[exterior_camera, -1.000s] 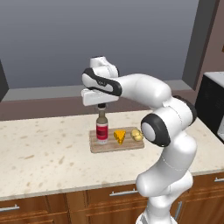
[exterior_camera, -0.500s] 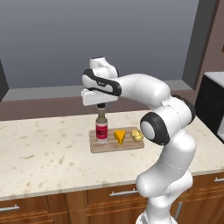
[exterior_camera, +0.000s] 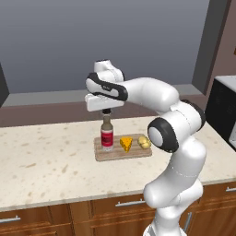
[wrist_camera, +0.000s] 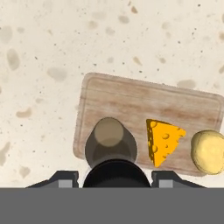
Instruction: Retrieve the reheated potato from the microwave, then place the potato, cheese, and condiment on the cutting board.
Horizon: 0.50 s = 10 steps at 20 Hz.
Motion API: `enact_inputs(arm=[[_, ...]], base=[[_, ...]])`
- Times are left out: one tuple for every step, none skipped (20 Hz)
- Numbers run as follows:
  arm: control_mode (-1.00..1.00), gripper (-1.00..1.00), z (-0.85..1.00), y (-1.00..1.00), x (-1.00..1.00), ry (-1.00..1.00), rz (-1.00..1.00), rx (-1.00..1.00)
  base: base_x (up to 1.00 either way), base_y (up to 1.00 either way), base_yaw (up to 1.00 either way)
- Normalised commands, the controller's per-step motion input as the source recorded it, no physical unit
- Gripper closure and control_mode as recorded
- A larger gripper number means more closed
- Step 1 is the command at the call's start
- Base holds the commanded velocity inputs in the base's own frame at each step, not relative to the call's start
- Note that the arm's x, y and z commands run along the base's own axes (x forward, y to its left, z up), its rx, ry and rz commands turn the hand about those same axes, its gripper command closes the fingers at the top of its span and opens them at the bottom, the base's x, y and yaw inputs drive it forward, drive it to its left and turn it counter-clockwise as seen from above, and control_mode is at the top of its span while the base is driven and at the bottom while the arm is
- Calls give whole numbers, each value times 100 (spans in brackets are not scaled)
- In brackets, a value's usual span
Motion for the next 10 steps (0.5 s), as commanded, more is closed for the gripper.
enact_inputs(arm=[[-100, -100, -20, 0, -10, 0, -2, 0], [-100, -100, -21, 0, -10, 0, -2, 0], [-100, -100, -19, 0, -10, 0, -3, 0], [-100, -100, -16, 0, -12, 0, -6, 0], [-100, -100, -17, 0, -10, 0, -5, 0], [-100, -100, -18, 0, -10, 0, -6, 0], [-100, -100, -17, 0, -13, 0, -6, 0], [-100, -100, -16, 0, -10, 0, -6, 0], [-100, -100, -8, 0, -9, 0, -6, 0], [-100, -100, -6, 0, -7, 0, -6, 0]], base=[[0, 0, 0], [0, 0, 0], [0, 0, 0], [0, 0, 0], [0, 0, 0], [0, 0, 0], [0, 0, 0], [0, 0, 0], [0, 0, 0], [0, 0, 0]])
